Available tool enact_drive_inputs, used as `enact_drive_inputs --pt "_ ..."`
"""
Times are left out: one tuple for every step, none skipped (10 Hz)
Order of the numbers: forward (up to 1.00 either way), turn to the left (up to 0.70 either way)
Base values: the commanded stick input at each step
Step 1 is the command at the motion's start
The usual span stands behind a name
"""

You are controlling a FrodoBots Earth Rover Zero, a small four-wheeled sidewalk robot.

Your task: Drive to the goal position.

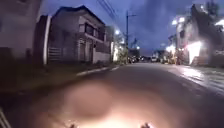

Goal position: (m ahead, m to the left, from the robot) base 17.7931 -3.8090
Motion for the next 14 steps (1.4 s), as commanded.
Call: enact_drive_inputs --pt "0.5 -0.45" --pt "0.5 -0.5" --pt "0.5 -0.5" --pt "0.5 -0.5" --pt "0.5 -0.45" --pt "0.27 0.0" --pt "0.0 0.0" --pt "0.0 0.0" --pt "0.5 0.0" --pt "0.5 0.0" --pt "0.5 0.0" --pt "0.5 0.0" --pt "0.5 0.0" --pt "0.5 0.0"
